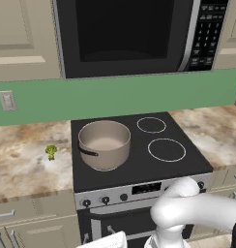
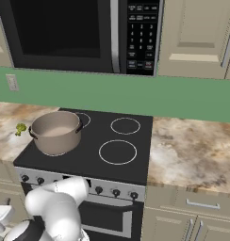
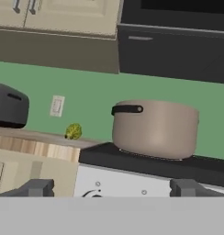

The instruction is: Turn on the burner for the pot on the stove. Wait thirty seconds for the pot to heat up. Then add the broccoli to the pot.

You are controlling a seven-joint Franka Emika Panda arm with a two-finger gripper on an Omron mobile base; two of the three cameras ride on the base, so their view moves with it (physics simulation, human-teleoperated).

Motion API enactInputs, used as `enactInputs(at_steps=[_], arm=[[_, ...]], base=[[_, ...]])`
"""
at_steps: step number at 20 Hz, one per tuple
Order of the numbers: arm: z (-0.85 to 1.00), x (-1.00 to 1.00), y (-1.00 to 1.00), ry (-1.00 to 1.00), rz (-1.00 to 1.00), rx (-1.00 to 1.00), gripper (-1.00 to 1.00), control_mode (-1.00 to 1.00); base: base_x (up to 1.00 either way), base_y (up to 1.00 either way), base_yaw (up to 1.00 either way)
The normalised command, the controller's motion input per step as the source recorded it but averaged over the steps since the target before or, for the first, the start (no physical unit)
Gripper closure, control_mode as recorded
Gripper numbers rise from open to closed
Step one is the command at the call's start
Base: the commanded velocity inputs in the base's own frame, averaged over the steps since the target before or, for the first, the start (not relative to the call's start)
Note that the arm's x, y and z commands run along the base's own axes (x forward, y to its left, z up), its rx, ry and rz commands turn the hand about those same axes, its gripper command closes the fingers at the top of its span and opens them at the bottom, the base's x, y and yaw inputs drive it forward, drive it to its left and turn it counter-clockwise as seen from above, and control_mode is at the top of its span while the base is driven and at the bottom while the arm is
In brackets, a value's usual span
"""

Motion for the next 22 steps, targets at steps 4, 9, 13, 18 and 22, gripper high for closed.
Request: enactInputs(at_steps=[4, 9, 13, 18, 22], arm=[[-0.24, 0.0, 0.02, -0.01, 0.0, 0.0, -1.0, -1.0], [-0.16, 0.0, 0.0, 0.0, -0.01, 0.02, -1.0, -1.0], [-0.01, 0.09, -0.01, 0.0, -0.01, 0.05, -1.0, -1.0], [0.0, 0.22, -0.08, 0.0, 0.0, 0.06, -1.0, -1.0], [0.0, 0.17, -0.26, 0.0, 0.0, 0.1, -1.0, -1.0]], base=[[0.0, 0.0, 0.0], [0.0, 0.0, 0.0], [0.0, 0.0, 0.0], [0.0, 0.0, 0.0], [0.0, 0.0, 0.0]])
